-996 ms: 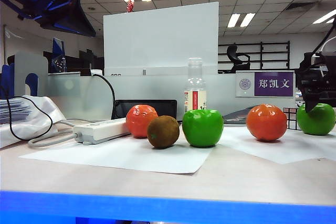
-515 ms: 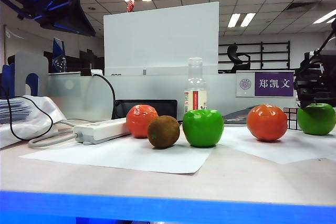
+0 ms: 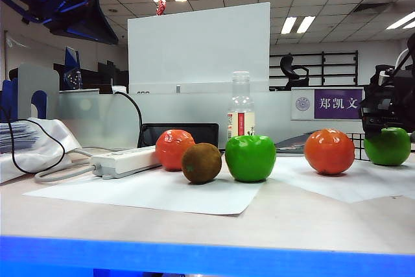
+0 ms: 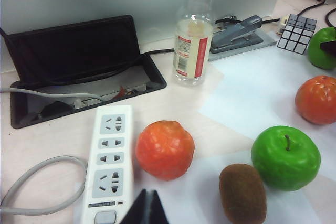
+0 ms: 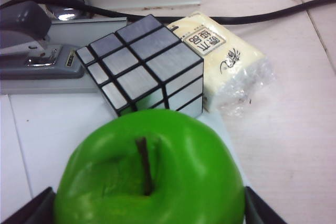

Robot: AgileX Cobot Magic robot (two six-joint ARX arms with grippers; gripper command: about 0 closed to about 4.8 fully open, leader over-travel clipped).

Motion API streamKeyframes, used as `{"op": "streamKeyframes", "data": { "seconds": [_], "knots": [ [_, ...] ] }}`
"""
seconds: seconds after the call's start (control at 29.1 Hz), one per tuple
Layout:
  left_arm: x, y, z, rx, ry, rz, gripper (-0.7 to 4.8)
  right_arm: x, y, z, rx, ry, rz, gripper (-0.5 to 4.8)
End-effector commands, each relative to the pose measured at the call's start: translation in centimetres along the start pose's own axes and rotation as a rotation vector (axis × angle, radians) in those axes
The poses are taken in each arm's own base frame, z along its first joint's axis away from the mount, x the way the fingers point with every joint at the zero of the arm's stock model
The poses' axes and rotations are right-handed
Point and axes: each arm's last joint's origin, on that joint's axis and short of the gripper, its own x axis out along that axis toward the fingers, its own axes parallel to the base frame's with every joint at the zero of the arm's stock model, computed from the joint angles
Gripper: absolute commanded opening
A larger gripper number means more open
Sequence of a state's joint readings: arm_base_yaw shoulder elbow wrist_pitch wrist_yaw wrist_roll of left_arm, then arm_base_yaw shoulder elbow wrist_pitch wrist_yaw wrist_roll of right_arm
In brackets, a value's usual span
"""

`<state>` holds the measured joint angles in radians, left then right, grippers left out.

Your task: Put the same fruits together.

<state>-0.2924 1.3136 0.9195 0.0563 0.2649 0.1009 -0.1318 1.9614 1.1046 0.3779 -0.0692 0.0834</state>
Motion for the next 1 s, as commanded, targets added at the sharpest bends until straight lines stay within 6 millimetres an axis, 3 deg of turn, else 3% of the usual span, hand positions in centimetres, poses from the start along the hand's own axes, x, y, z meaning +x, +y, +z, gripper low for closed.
{"op": "streamKeyframes", "data": {
  "seconds": [0.03, 0.55, 0.62, 0.76, 0.89, 1.0],
  "knots": [
    [-0.07, 0.04, 0.29, 0.009, -0.017, 0.006, -0.04, 0.29, -0.03, -0.79, 0.005, 0.038, 0.002, 4.79],
    [-0.07, 0.05, 0.37, 0.038, -0.026, 0.007, -0.04, 0.28, 0.25, -0.71, 0.006, 0.036, 0.090, 4.79],
    [-0.08, 0.05, 0.41, 0.039, -0.030, 0.008, -0.04, 0.28, 0.28, -0.70, 0.006, 0.035, 0.101, 3.98],
    [-0.08, 0.06, 0.51, 0.041, -0.039, 0.009, -0.04, 0.28, 0.33, -0.68, 0.005, 0.034, 0.116, 3.33],
    [-0.08, 0.07, 0.58, 0.044, -0.047, 0.010, -0.04, 0.18, 0.34, -0.55, 0.005, 0.031, 0.117, 1.28],
    [-0.08, 0.07, 0.61, 0.044, -0.050, 0.010, -0.04, 0.02, 0.39, -0.29, 0.004, 0.021, 0.121, 0.72]
  ]
}}
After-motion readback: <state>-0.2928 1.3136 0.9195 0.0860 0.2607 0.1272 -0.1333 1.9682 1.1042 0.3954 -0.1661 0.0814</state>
